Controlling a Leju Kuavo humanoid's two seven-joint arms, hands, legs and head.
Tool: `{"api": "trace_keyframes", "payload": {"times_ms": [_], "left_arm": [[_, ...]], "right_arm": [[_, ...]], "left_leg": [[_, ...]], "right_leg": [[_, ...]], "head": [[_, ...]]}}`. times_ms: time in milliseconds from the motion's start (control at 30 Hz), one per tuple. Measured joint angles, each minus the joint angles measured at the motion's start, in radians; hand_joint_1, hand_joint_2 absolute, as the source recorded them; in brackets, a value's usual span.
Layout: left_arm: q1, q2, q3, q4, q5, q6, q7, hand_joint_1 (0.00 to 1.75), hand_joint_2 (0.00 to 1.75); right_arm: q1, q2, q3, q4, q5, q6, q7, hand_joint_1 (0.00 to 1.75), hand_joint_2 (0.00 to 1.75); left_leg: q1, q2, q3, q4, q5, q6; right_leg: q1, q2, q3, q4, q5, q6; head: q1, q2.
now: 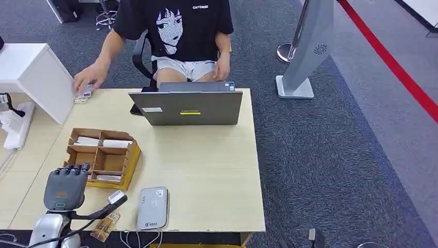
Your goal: Pass the card to the sensor for recognition and then transmit it.
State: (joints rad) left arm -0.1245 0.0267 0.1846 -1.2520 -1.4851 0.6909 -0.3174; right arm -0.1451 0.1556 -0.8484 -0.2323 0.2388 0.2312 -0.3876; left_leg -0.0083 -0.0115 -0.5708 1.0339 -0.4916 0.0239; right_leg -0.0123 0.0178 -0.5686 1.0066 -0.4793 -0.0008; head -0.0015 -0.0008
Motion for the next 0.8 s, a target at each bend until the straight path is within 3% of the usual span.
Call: {"api": "trace_keyframes", "payload": {"times_ms": [200, 233, 267, 300, 333, 800], "left_arm": [[0.006, -0.003, 0.000, -0.010, 0.004, 0.000, -0.001, 1.75, 1.75], [0.009, -0.005, 0.000, -0.013, 0.007, 0.000, -0.004, 1.64, 1.75], [0.011, -0.006, 0.000, -0.015, 0.009, 0.000, -0.006, 1.33, 1.75], [0.012, -0.008, 0.000, -0.016, 0.010, 0.000, -0.007, 0.30, 1.75], [0.014, -0.008, 0.000, -0.017, 0.012, 0.000, -0.007, 0.00, 1.75], [0.025, -0.022, 0.000, -0.040, 0.022, 0.000, -0.010, 0.00, 1.75]], "right_arm": [[0.000, 0.000, 0.000, 0.000, 0.000, 0.000, -0.001, 0.00, 1.75], [0.001, 0.000, 0.000, 0.000, 0.000, -0.001, -0.002, 0.00, 1.75], [0.001, 0.000, 0.000, 0.000, 0.000, -0.001, -0.003, 0.00, 1.75], [0.001, 0.000, 0.000, 0.000, 0.001, -0.001, -0.003, 0.00, 1.75], [0.001, 0.000, 0.000, 0.000, 0.001, -0.001, -0.003, 0.00, 1.75], [0.001, 0.000, -0.006, 0.000, -0.002, -0.004, -0.003, 0.00, 1.75]], "left_leg": [[0.000, 0.000, 0.000, 0.000, 0.000, 0.000], [0.000, 0.000, 0.000, 0.000, 0.000, 0.000], [0.000, 0.000, 0.000, 0.000, 0.000, 0.000], [0.000, 0.000, 0.000, 0.000, 0.000, 0.000], [0.000, 0.000, 0.000, 0.000, 0.000, 0.000], [0.000, 0.000, 0.000, 0.000, 0.000, 0.000]], "right_leg": [[0.000, 0.000, 0.000, 0.000, 0.000, 0.000], [0.000, 0.000, 0.000, 0.000, 0.000, 0.000], [0.000, 0.000, 0.000, 0.000, 0.000, 0.000], [0.000, 0.000, 0.000, 0.000, 0.000, 0.000], [0.000, 0.000, 0.000, 0.000, 0.000, 0.000], [0.000, 0.000, 0.000, 0.000, 0.000, 0.000]], "head": [[0.000, 0.000], [0.000, 0.000], [0.000, 0.000], [0.000, 0.000], [0.000, 0.000], [0.000, 0.000]]}}
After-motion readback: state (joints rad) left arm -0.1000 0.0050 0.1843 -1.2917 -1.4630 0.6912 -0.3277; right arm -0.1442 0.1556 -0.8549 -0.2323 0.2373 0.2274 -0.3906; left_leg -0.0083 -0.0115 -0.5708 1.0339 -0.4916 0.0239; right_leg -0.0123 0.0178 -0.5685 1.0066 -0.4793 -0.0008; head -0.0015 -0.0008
